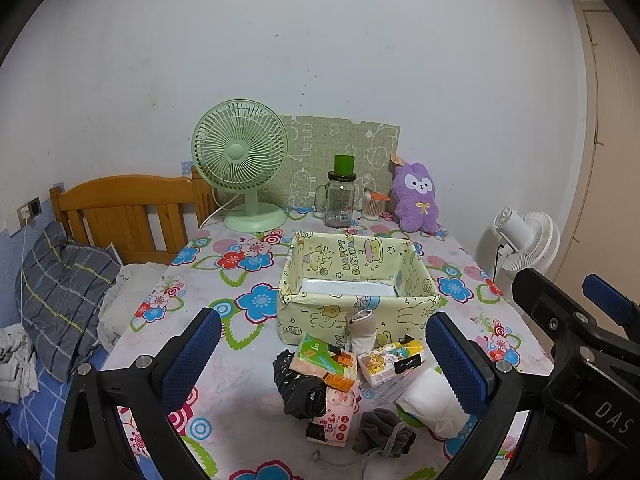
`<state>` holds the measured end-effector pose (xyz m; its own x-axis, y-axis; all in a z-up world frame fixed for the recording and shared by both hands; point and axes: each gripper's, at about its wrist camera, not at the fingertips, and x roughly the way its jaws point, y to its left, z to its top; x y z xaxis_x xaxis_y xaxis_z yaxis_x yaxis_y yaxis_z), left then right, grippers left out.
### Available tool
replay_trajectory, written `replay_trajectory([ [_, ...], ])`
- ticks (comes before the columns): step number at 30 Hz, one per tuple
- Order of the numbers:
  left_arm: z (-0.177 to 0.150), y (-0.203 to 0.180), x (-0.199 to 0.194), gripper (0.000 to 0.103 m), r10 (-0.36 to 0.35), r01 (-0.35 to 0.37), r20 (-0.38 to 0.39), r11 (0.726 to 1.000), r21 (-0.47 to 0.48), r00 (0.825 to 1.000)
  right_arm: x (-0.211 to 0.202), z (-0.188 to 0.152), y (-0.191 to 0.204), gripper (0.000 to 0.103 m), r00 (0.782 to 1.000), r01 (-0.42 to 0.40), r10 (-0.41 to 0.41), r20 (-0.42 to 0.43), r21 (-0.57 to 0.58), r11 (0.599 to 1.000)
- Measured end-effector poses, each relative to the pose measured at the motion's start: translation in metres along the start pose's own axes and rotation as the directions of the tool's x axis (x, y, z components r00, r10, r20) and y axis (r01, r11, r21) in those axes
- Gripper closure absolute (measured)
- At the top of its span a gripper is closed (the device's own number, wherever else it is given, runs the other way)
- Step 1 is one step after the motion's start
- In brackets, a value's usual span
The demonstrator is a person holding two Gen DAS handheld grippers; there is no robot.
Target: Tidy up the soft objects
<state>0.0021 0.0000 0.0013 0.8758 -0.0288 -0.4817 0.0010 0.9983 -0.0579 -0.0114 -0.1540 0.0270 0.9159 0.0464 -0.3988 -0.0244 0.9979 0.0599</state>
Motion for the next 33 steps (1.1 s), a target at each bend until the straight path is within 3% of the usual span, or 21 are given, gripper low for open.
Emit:
replay_trajectory([
  [33, 0.0018, 0.0011, 0.0005, 0.001, -0.002, 0.002, 0.003, 1.0, 0.0, 1.0, 0.0019, 0.0006, -0.0055, 0.0, 1.0, -0.001, 0.001, -0.004, 0.034, 0.999],
])
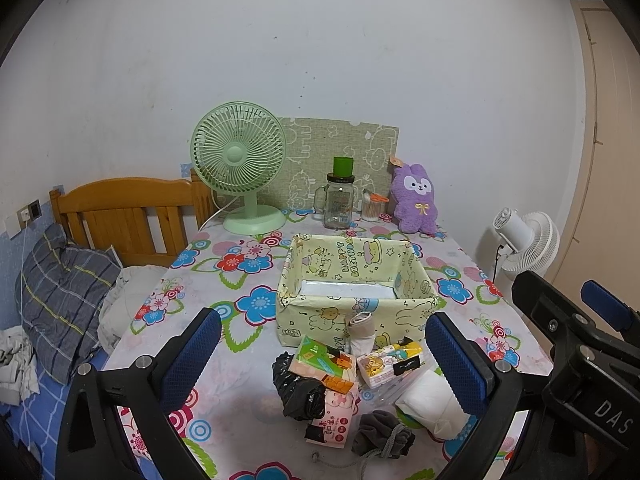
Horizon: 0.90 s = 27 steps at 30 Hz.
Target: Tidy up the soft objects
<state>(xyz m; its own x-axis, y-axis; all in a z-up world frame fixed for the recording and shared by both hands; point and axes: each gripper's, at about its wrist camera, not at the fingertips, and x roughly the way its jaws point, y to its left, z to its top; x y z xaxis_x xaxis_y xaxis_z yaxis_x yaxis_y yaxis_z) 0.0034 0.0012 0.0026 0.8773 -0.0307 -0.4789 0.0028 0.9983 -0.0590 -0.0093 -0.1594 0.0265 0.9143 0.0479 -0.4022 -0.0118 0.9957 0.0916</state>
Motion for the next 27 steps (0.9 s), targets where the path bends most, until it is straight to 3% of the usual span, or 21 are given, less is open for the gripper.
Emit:
replay_trajectory([
  [27, 0.0006, 0.0006, 0.0026, 0.003, -0.006, 0.006, -0.001, 1.0, -0.002, 1.0, 0.0014, -0.0027, 0.0029, 0.002, 1.0, -0.015, 0.015, -0.002, -0.006, 1.0],
])
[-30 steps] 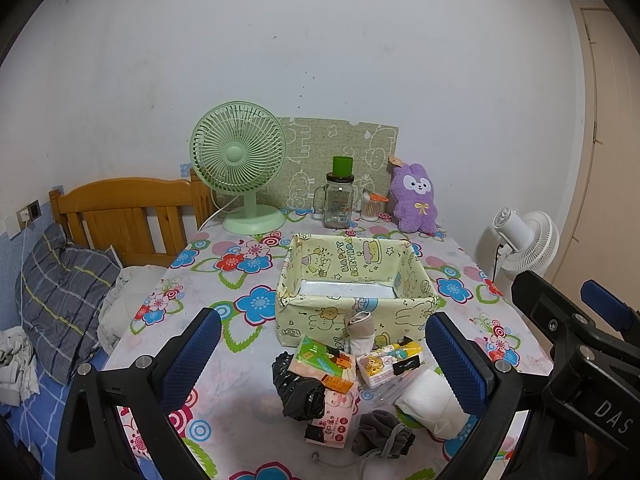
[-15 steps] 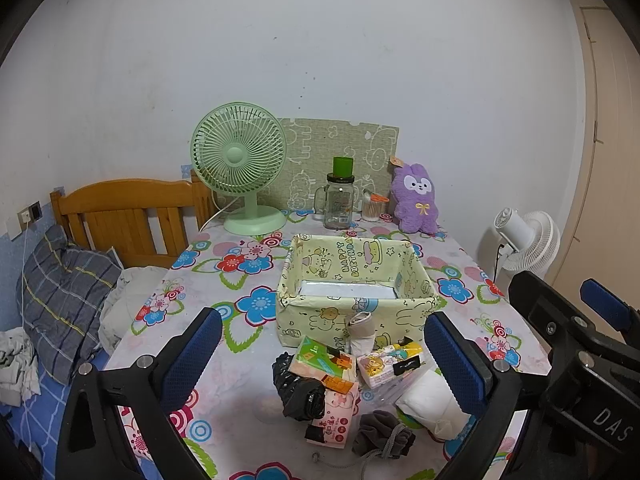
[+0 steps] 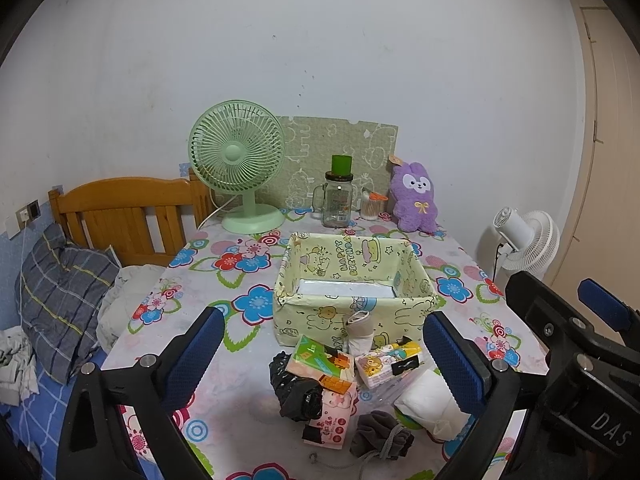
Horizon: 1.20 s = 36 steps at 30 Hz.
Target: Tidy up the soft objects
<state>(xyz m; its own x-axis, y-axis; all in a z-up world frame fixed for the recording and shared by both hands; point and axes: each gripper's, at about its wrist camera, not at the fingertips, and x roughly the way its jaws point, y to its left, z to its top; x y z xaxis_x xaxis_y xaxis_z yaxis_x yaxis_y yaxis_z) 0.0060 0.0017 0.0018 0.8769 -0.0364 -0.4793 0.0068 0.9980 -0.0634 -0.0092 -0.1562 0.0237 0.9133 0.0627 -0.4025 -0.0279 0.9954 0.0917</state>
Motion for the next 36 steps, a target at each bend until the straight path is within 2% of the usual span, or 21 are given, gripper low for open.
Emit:
replay_trajectory([
  [15, -0.012, -0.001, 0.021, 0.009, 0.002, -0.002, -0.031, 1.0, 0.01, 1.0, 0.021, -0.01, 0.002, 0.005, 0.999, -0.015, 0.015, -0.037, -0.004, 1.0],
  [36, -0.05, -0.004, 0.076, 0.016, -0.011, 0.015, -0.166, 1.0, 0.024, 0.986, 0.079, -0.047, 0.001, 0.008, 0.985, -0.037, 0.036, -0.17, -0.003, 0.999],
])
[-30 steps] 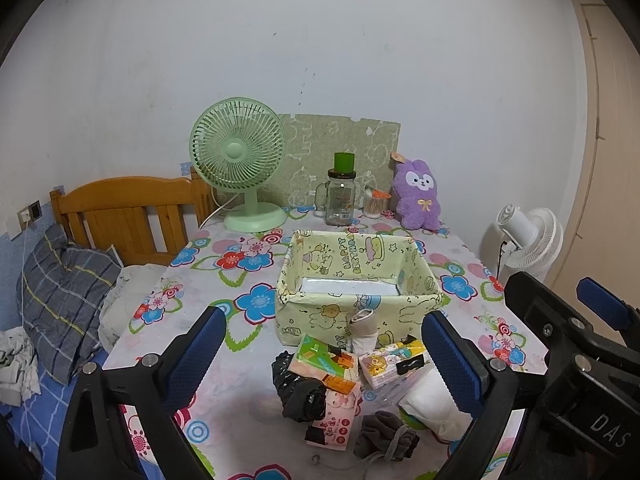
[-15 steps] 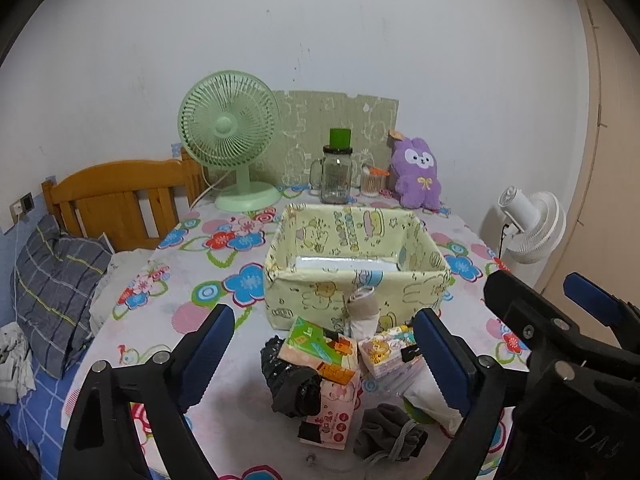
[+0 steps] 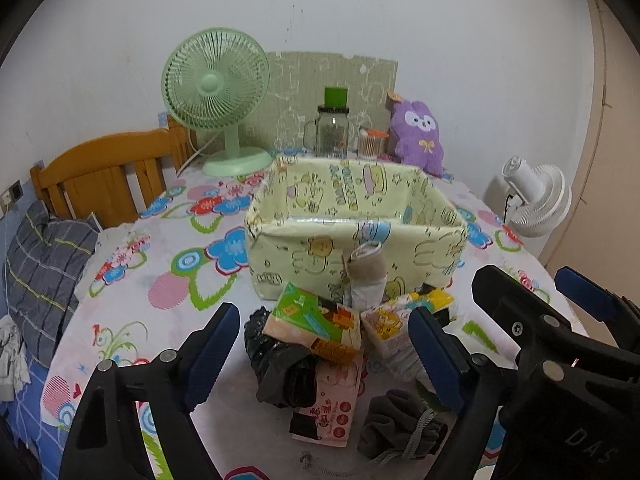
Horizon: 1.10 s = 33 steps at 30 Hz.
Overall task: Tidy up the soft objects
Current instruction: 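Lower the right tool onto the yellow snack packet and close it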
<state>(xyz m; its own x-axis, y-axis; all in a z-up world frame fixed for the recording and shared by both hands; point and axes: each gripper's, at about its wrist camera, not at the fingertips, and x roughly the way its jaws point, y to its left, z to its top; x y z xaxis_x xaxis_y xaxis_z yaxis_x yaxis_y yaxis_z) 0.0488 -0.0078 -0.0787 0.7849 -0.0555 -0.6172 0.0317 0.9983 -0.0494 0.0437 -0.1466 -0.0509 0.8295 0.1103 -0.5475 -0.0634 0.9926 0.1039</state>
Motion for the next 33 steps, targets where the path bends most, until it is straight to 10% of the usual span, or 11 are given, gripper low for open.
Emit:
replay_trajectory([
  [33, -0.014, 0.007, 0.069, 0.032, 0.005, 0.0, -0.13, 0.999, 0.038, 0.992, 0.089, -0.021, 0.024, 0.011, 0.978, -0.024, 0.015, -0.21, -0.044, 0.999],
])
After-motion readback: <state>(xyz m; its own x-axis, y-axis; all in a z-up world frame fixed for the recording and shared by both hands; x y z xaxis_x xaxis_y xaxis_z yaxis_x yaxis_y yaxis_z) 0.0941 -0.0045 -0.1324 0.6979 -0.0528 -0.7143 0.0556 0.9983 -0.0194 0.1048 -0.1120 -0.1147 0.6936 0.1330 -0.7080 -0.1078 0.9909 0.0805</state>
